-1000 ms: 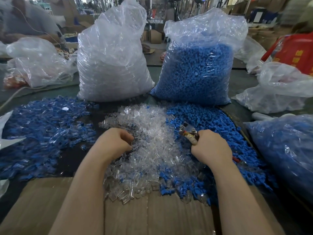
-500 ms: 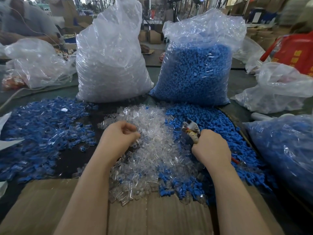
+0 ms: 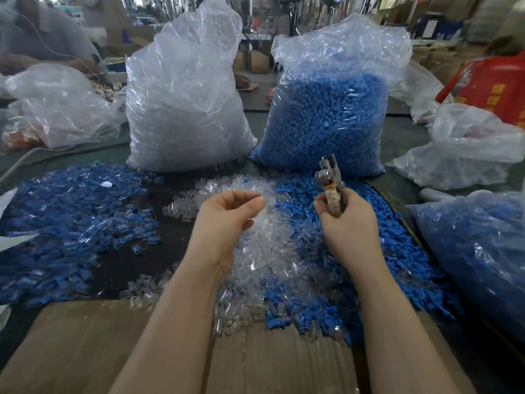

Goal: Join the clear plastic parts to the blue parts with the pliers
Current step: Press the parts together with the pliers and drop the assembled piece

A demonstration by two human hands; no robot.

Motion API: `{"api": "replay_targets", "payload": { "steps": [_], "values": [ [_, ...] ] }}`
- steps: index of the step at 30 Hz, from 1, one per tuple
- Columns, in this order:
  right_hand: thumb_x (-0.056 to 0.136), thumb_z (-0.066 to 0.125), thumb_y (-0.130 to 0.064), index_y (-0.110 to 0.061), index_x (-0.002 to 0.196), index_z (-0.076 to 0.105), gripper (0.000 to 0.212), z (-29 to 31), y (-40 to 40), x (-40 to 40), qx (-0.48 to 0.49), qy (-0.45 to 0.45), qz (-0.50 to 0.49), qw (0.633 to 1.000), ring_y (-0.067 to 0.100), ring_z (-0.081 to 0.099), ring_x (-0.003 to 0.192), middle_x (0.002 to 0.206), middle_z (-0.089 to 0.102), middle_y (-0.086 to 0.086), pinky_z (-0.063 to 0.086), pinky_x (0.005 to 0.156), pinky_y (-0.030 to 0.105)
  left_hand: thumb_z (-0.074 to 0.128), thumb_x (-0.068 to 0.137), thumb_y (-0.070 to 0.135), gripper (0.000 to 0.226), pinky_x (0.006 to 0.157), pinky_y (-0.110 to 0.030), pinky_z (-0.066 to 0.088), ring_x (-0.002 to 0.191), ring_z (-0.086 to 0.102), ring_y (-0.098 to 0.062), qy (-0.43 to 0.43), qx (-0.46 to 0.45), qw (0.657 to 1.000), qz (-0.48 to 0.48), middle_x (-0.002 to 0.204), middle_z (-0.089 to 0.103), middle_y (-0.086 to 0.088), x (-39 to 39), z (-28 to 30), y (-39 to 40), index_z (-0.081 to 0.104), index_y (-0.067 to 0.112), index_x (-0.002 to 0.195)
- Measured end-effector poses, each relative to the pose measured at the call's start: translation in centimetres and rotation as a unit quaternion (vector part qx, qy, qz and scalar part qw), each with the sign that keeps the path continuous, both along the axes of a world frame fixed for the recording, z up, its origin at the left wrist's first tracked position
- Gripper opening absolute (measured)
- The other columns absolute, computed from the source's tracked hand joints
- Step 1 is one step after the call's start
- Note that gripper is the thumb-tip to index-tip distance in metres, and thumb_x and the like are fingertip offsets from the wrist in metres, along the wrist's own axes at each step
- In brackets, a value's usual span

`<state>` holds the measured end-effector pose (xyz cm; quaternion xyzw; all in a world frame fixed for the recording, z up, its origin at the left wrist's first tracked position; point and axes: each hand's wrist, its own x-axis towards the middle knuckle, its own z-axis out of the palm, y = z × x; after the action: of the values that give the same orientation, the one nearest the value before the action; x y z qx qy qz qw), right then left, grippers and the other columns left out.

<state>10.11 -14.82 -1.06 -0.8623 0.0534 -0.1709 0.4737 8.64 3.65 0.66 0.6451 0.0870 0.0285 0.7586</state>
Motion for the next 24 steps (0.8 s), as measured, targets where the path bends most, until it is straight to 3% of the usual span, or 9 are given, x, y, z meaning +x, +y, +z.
{"api": "replay_targets", "payload": {
  "steps": [5,9,16,24],
  "values": [
    [0.094,0.065,-0.021,-0.028,0.081,0.062,0.014,0.7,1.0,-0.7,0.115,-0.064,0.050,0.990,-0.003,0.051,0.057,0.070,0.060,-0.010,0.041,0.052,0.011,0.073,0.084,0.006,0.006,0.060,-0.018,0.054,0.066,0.069,-0.009,-0.010,-0.069,0.997,0.020,0.070,0.073,-0.001,-0.4,0.0,-1.8,0.070,0.008,0.089],
    [0.093,0.066,-0.014,-0.027,0.081,0.062,0.019,1.2,1.9,-1.1,0.157,-0.105,0.095,0.977,-0.001,0.053,0.060,0.066,0.061,-0.014,0.046,0.058,0.011,0.072,0.084,0.001,0.006,0.062,-0.021,0.058,0.070,0.073,-0.014,-0.013,-0.104,0.994,0.007,0.074,0.075,-0.008,-0.8,0.2,-2.9,0.069,0.005,0.088],
    [0.092,0.066,-0.014,-0.033,0.083,0.060,0.022,0.9,2.7,-1.2,0.134,-0.126,0.110,0.977,0.000,0.061,0.071,0.074,0.065,-0.023,0.049,0.066,0.012,0.072,0.082,-0.001,0.006,0.060,-0.021,0.058,0.071,0.075,-0.016,-0.005,-0.151,0.988,0.016,0.076,0.076,-0.012,-1.0,0.5,-3.3,0.070,0.004,0.085],
    [0.092,0.066,-0.018,-0.030,0.085,0.060,0.016,0.8,3.5,-1.5,0.130,-0.150,0.085,0.977,0.005,0.061,0.071,0.074,0.064,-0.009,0.051,0.064,0.018,0.074,0.081,0.000,0.006,0.063,-0.021,0.057,0.076,0.075,-0.020,-0.034,-0.122,0.992,0.022,0.079,0.076,-0.013,-1.1,0.6,-3.7,0.074,0.006,0.081]
  ]
}}
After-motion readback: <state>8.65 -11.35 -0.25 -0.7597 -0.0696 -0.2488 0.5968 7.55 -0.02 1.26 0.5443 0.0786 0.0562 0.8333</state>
